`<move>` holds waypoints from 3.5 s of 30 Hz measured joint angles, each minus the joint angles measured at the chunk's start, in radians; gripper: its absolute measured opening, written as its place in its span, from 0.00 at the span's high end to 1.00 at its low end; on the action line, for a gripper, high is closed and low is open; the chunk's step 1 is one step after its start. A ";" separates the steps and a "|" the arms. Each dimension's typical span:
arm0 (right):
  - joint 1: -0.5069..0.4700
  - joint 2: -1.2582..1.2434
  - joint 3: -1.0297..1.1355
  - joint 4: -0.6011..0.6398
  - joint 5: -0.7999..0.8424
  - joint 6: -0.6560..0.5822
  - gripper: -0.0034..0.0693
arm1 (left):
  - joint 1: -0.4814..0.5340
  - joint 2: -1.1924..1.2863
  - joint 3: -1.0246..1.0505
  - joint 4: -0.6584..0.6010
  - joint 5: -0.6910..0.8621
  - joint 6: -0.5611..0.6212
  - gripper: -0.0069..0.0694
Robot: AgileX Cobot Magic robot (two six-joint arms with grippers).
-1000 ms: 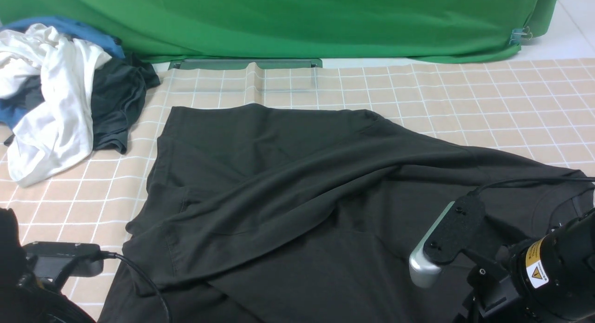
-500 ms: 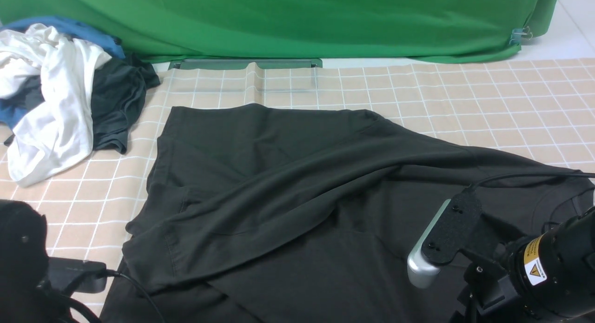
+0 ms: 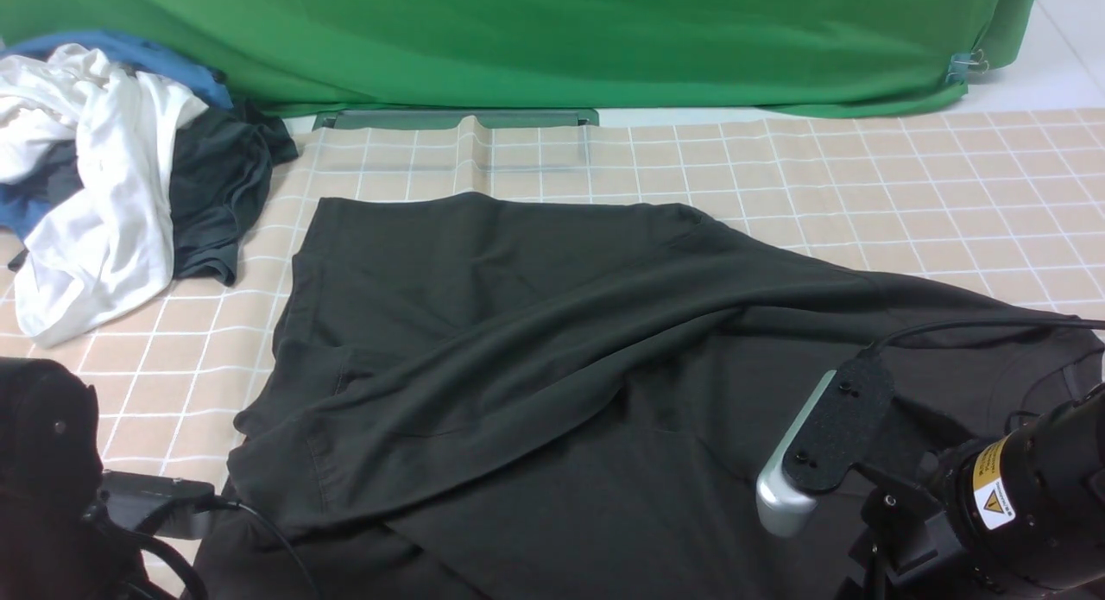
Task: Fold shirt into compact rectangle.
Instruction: 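Grasp the near edge of the shirt at its hem and shoulder corners, then fold the black garment in half by bringing its near edge over to the far edge, then pull the folded dark garment lengthwise by its ends to straighten it flat on the table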
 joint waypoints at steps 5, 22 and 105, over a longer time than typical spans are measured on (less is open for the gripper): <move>0.000 0.000 0.000 -0.001 0.006 0.000 0.21 | 0.000 0.001 -0.028 -0.023 0.000 -0.031 0.87; 0.066 0.011 0.000 0.002 0.077 -0.035 0.18 | 0.000 -0.361 -0.070 -0.025 0.206 -0.182 0.88; -0.545 0.633 -1.076 -0.296 0.378 0.039 0.90 | -0.018 0.693 -1.553 0.037 0.147 -0.153 0.84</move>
